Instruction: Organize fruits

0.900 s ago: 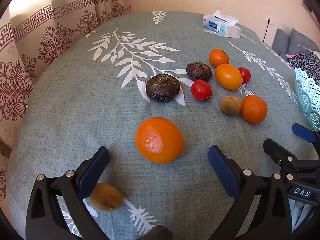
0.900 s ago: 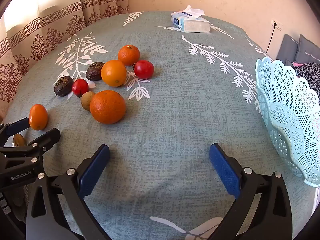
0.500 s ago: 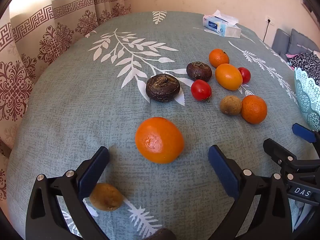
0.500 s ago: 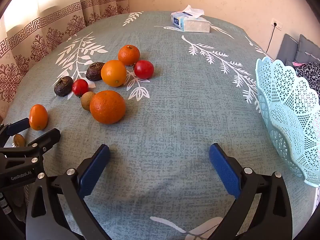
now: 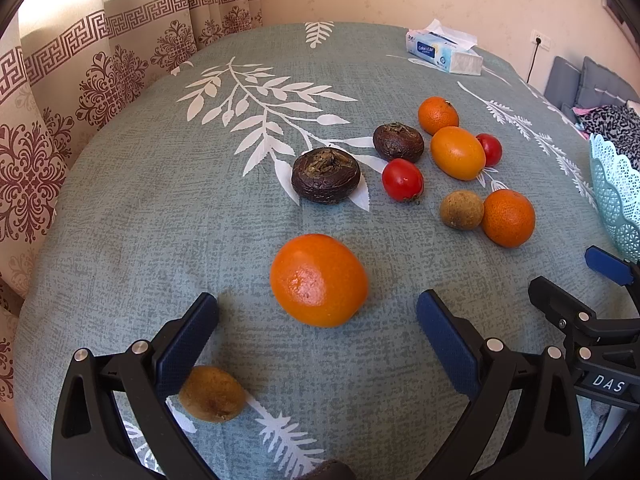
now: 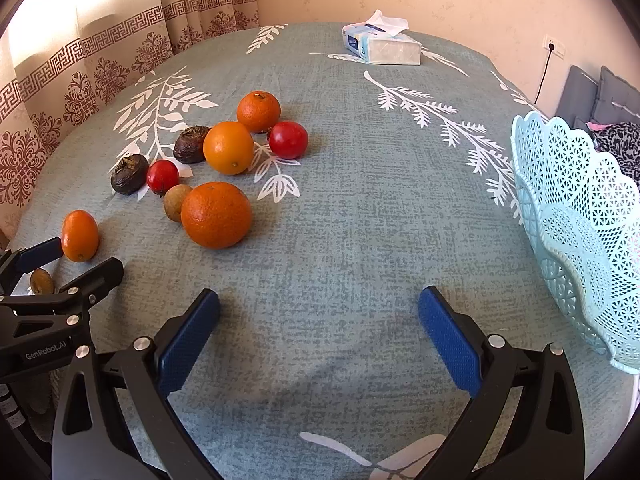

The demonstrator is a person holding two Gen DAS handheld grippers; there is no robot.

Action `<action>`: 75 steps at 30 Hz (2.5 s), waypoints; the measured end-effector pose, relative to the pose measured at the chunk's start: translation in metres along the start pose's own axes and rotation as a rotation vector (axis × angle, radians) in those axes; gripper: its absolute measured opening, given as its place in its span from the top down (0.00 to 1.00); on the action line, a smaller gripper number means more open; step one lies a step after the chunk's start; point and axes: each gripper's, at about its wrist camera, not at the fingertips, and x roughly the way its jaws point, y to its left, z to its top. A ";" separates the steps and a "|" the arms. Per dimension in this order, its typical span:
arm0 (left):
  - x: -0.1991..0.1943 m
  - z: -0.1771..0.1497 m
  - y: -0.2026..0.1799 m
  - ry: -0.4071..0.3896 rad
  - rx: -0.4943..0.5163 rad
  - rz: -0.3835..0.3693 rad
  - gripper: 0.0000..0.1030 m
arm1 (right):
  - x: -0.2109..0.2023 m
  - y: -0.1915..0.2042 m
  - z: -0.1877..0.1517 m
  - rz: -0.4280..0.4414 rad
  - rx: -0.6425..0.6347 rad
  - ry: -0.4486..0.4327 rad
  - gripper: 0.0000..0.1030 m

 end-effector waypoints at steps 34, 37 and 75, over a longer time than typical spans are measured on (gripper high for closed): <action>-0.001 -0.002 0.003 0.000 0.001 0.003 0.05 | -0.002 -0.001 -0.002 0.060 -0.084 0.044 0.02; -0.001 -0.002 0.003 0.000 0.001 0.003 0.05 | -0.001 -0.001 -0.002 0.060 -0.091 0.049 0.02; -0.036 -0.001 0.001 -0.168 0.033 -0.090 0.05 | -0.032 -0.001 -0.004 0.127 -0.056 -0.126 0.02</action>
